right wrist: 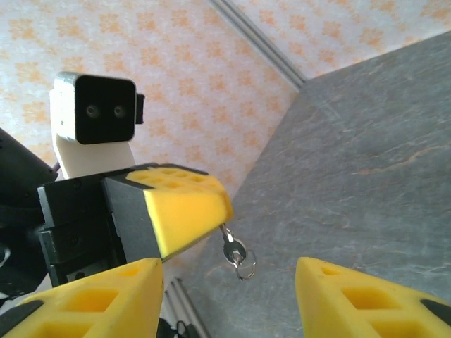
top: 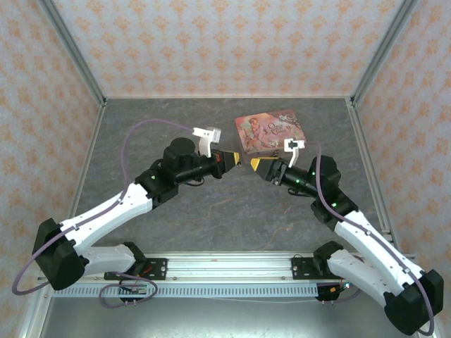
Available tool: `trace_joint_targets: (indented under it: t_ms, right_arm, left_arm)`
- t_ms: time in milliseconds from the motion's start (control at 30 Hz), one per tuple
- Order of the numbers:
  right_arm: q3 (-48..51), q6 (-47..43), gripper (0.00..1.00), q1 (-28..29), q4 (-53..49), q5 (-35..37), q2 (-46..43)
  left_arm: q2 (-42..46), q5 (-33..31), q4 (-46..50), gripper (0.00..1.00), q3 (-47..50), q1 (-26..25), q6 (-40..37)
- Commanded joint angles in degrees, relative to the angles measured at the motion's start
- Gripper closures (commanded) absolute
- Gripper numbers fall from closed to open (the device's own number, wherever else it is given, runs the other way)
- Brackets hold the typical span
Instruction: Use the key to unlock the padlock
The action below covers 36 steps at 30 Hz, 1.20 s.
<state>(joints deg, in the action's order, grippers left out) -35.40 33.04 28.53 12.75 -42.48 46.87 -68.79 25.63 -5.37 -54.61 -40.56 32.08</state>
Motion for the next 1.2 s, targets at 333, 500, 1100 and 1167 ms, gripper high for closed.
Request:
trace_joint_targets:
  t_ms: [333,500,1100,1167]
  right_arm:
    - [1.7,5.4,0.47,2.6,17.7,-7.0,4.1]
    - [1.4,5.2,0.54,3.0,18.7,-6.5,4.7]
    - [-0.1,5.2,0.73,3.6,19.1,-5.1,6.0]
    - [-0.1,5.1,0.73,3.5,19.2,-4.9,6.0]
  left_arm:
    - [1.0,5.1,-9.9,1.00,-2.6,-0.3,-1.8]
    - [0.9,5.2,-10.3,1.00,-2.3,-0.3,-0.1]
    - [0.2,6.2,-8.9,1.00,-3.0,-0.2,-0.7]
    - [0.2,6.4,-8.9,1.00,-3.0,-0.3,-0.8]
